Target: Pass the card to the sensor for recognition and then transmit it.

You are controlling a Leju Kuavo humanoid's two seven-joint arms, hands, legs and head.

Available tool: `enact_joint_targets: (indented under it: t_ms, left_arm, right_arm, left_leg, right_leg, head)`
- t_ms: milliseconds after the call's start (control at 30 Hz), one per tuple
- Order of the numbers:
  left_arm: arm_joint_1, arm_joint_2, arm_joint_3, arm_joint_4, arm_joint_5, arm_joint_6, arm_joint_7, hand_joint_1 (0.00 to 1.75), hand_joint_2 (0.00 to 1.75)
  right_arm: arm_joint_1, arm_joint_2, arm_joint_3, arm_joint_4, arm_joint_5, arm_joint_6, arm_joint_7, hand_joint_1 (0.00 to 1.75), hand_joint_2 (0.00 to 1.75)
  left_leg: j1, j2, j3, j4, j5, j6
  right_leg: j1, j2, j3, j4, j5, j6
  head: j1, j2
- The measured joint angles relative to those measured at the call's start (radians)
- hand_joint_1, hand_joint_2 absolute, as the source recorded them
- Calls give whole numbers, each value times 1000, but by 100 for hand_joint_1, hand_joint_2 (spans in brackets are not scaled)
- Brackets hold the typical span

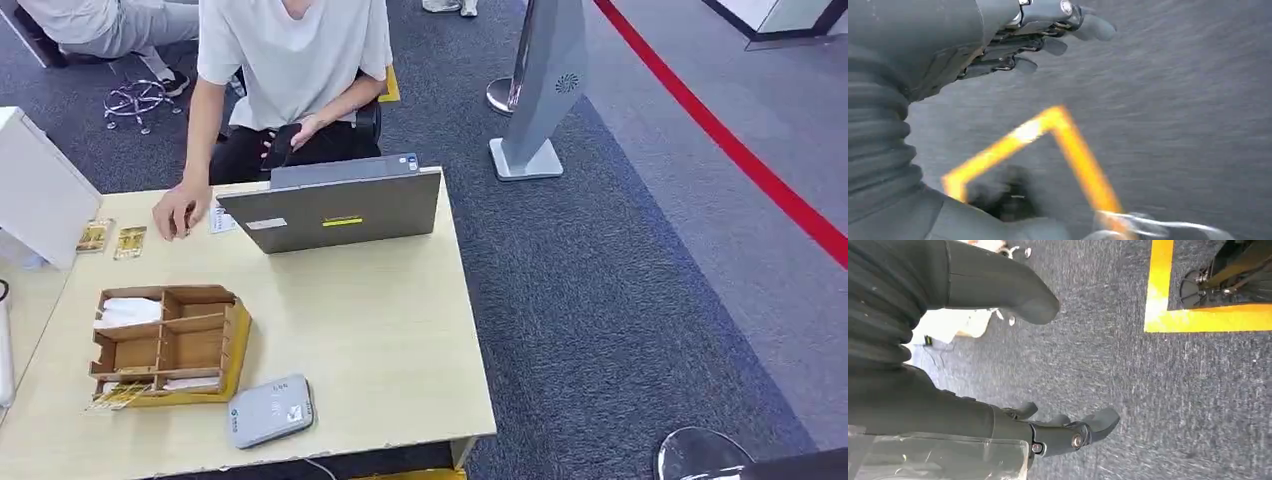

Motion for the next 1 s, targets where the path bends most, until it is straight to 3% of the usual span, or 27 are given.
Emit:
enact_joint_targets:
  t_ms: [200,367,400,800,833,1000]
  left_arm:
    - [-14,-7,-6,184,-9,-17,-51,0,175]
    - [-13,12,-80,256,13,-16,-58,0,175]
    - [-13,17,-97,267,18,-16,-58,0,175]
    - [9,81,-342,349,86,-13,-71,0,175]
    - [11,87,-364,354,91,-12,-72,0,0]
    - [25,114,-473,376,119,-10,-75,0,0]
  right_arm:
    - [9,-20,43,27,-1,0,-11,0,175]
    - [14,-37,134,52,-87,-21,-5,0,175]
    - [14,-40,153,57,-111,-27,0,0,0]
    - [27,-72,384,117,-400,-98,35,0,0]
    - [28,-74,404,122,-424,-103,39,0,0]
    - [32,-87,499,146,-544,-133,54,0,0]
  left_leg:
    - [0,0,1,0,0,0]
    - [0,0,1,0,0,0]
    - [0,0,1,0,0,0]
    - [0,0,1,0,0,0]
    - [0,0,1,0,0,0]
    - [0,0,1,0,0,0]
  right_leg:
    - [0,0,1,0,0,0]
    - [0,0,1,0,0,0]
    - [0,0,1,0,0,0]
    - [0,0,1,0,0,0]
    - [0,0,1,0,0,0]
    - [0,0,0,0,0,0]
  head:
    - [0,0]
    - [-2,0]
    - [-2,0]
    - [-1,0]
    - [-1,0]
    - [-2,0]
